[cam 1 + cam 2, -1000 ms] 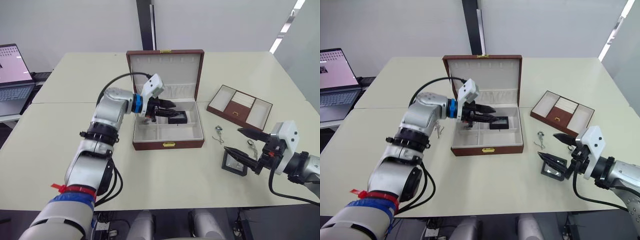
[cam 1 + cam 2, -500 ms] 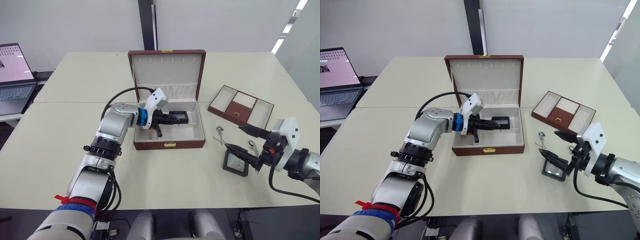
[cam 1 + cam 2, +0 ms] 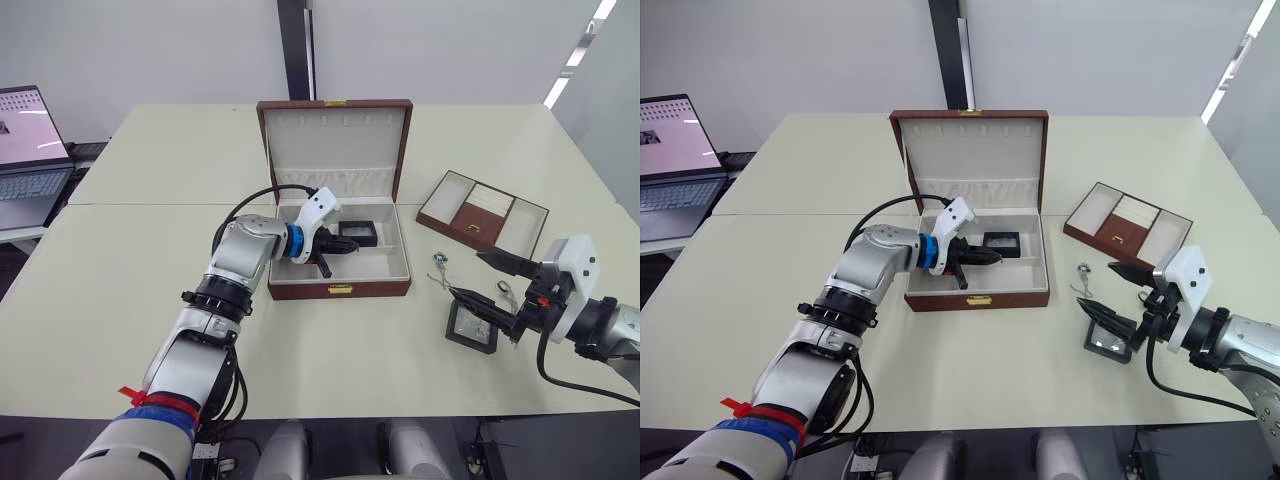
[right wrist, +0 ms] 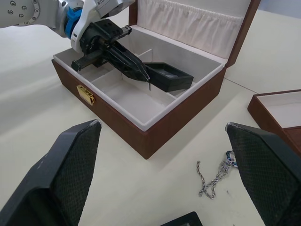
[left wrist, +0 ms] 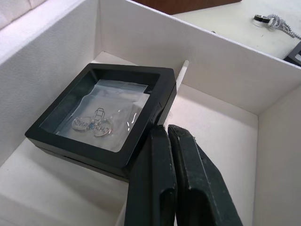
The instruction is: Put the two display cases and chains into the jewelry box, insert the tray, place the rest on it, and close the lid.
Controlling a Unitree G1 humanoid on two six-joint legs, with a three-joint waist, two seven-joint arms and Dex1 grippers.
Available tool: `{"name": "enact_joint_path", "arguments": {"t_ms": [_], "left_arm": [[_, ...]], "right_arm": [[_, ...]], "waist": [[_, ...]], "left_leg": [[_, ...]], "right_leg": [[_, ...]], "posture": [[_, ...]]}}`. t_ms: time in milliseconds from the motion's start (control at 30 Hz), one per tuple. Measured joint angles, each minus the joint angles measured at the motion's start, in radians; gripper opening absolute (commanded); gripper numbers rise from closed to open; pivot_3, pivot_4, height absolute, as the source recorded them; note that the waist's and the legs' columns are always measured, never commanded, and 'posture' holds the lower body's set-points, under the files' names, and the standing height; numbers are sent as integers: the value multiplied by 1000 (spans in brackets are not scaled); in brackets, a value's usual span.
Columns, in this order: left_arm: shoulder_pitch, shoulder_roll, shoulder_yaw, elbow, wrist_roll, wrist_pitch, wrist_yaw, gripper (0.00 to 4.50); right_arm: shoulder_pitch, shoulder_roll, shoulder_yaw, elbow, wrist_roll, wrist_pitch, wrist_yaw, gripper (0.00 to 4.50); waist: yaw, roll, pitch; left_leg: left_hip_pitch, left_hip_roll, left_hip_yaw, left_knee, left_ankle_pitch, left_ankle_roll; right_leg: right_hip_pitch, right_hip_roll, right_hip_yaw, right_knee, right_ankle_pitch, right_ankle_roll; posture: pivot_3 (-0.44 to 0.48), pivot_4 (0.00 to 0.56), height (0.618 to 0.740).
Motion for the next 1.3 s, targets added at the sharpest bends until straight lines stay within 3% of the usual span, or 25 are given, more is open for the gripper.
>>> {"name": "enact_joint_path", "arguments": {"t_ms": [500,600,833,1033,1133,1300], "left_arm": [[-4,0,7,-30,-35,8,-32,33],[7,27,30,-95,-96,52,-81,596],[72,205,160,-330,-265,208,-156,2719],[241,365,393,-591,-461,450,-87,4477],[379,428,531,-685,-524,516,-31,4477],[704,513,722,-760,-517,507,44,4477]], "right_arm": [[0,0,8,0,0,-1,2,4500],[2,0,7,11,0,-6,11,4500],[12,0,-27,131,-13,-50,71,4500],[2,0,-33,300,-36,-90,141,4500],[-33,-5,-40,404,-46,-119,182,4500],[-69,-22,-43,584,-114,-170,230,4500]], "waist": [[0,0,0],[-2,0,0],[-4,0,0],[-7,1,0],[-8,1,0],[-9,1,0]], "left_leg": [[0,0,0,0,0,0],[0,0,0,0,0,0],[1,1,0,-1,0,0],[1,1,0,-1,0,0],[3,2,1,-1,0,0],[3,2,2,-3,0,0]], "right_leg": [[0,0,0,0,0,0],[0,0,0,0,0,0],[0,0,0,0,0,0],[0,0,0,0,0,0],[1,0,1,-1,0,0],[1,0,2,0,0,0]], "posture": [[0,150,740],[0,150,740],[0,150,740],[0,150,740],[0,150,740],[0,150,740]]}}
